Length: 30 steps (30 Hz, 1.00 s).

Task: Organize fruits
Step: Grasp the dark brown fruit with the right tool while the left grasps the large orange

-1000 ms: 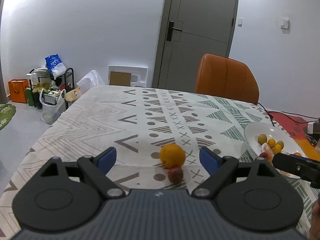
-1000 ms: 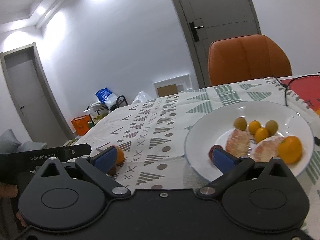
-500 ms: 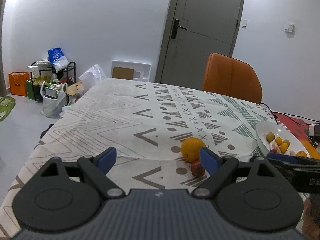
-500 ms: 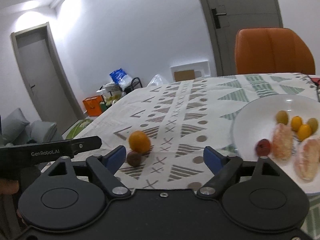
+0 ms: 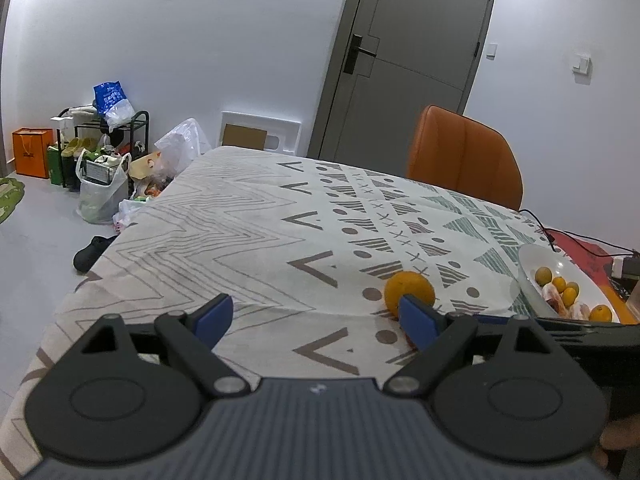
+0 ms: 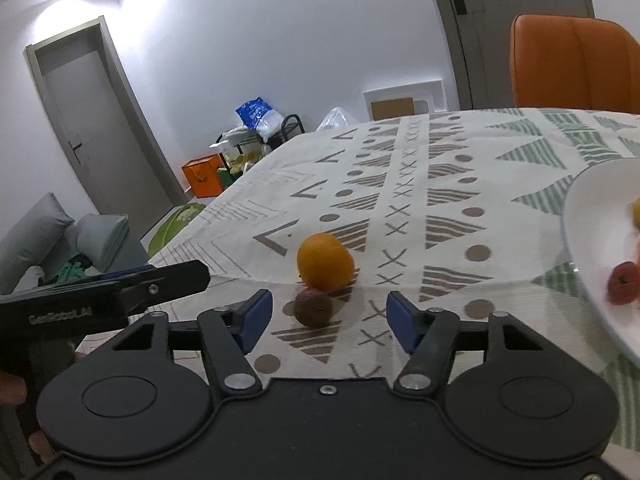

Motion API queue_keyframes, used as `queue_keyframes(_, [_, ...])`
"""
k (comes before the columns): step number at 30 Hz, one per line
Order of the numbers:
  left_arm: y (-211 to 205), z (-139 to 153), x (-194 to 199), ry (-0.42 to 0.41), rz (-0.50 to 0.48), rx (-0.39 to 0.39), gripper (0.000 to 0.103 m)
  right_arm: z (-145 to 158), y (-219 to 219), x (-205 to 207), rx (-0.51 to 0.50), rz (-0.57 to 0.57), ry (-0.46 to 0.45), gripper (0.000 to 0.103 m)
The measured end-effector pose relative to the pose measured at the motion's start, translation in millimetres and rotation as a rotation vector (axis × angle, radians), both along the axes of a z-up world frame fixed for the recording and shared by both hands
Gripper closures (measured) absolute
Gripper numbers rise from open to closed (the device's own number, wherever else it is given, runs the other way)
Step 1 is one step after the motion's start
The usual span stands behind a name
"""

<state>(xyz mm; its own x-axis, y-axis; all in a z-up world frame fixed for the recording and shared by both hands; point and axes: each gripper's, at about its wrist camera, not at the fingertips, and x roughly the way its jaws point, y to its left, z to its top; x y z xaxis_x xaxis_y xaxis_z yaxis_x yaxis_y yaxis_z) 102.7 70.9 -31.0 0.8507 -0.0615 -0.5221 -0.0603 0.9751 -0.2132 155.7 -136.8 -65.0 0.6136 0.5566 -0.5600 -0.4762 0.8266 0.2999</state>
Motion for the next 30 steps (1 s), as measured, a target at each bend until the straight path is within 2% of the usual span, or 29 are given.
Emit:
queue_keyframes(5, [5.9, 0.0, -1.0, -0.001, -0.002, 0.003, 0.014, -5.0, 11.9, 5.5, -0.015, 0.015, 0.015, 0.048])
queue_keyframes(7, [6.9, -1.6, 0.1, 0.001, -0.003, -0.004, 0.014, -6.7, 17.0, 7.0, -0.026, 0.023, 0.021, 0.059])
queue_keyframes(9, [6.7, -3.4, 1.9, 0.009, -0.006, -0.010, 0.014, -7.7, 20.2, 8.1, -0.037, 0.025, 0.016, 0.079])
queue_keyframes(17, [-9.8, 1.6, 9.6, 0.005, -0.042, 0.007, 0.014, -3.2, 1.2, 4.5, -0.009, -0.003, 0.022, 0.081])
queue_keyframes(30, [-49.3, 4.7, 26.3, 0.000, -0.118, 0.058, 0.014, 16.0, -49.4, -3.7, 0.007, -0.096, -0.041, 0.080])
